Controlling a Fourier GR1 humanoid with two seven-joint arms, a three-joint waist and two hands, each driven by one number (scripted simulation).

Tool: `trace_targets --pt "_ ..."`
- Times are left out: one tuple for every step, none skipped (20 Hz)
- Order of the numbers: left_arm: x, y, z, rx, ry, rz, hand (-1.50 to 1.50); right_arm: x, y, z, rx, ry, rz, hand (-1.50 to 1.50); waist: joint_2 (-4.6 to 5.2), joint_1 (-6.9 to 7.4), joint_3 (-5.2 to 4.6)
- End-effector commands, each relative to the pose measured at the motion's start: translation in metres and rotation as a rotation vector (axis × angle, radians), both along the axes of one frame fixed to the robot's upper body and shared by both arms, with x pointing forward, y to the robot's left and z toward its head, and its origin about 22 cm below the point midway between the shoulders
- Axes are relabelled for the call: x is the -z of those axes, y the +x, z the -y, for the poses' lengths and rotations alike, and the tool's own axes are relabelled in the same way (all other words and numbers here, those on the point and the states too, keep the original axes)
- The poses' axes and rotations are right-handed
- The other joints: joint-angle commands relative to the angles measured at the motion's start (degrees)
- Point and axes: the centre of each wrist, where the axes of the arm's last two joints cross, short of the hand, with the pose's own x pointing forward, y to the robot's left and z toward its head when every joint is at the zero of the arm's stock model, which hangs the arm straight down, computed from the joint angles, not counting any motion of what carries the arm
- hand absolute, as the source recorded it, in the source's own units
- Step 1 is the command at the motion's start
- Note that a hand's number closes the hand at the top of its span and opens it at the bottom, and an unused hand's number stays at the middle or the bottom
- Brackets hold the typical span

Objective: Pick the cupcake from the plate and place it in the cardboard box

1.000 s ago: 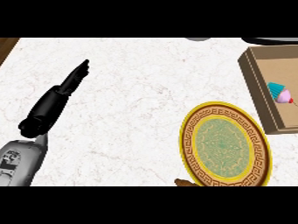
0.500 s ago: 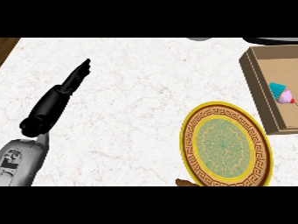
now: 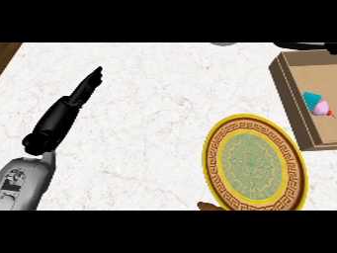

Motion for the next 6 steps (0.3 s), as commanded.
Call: trace_targets --pt "0.002 0.0 -0.002 0.003 0.018 -0.007 0.0 0.003 0.003 0.006 -0.112 0.374 -0.161 -1.5 -0.02 -0.06 -0.17" --pt "-0.004 0.001 -0.009 -0.02 0.015 0.016 0.0 0.0 -0.002 0.017 -0.068 0.395 -0.168 -1.5 0.24 0.61 -0.07" --pt "0.008 -0.006 0.0 0.006 -0.003 -0.006 0.0 -0.001 -0.001 0.018 -0.052 0.429 -0.187 -1.5 0.25 0.92 -0.09" --pt "-0.001 0.0 -0.002 0.009 0.01 0.004 0.0 -0.01 0.0 0.02 -0.048 0.453 -0.192 -1.5 0.38 0.67 -0.04" --pt "-0.001 -0.001 0.0 -0.004 0.006 0.008 0.0 -0.014 -0.001 0.024 -0.028 0.478 -0.194 -1.5 0.39 0.82 0.0" --pt "-0.009 0.003 0.005 0.018 0.002 0.02 0.0 -0.021 0.001 0.024 -0.014 0.494 -0.197 -1.5 0.54 0.94 0.07"
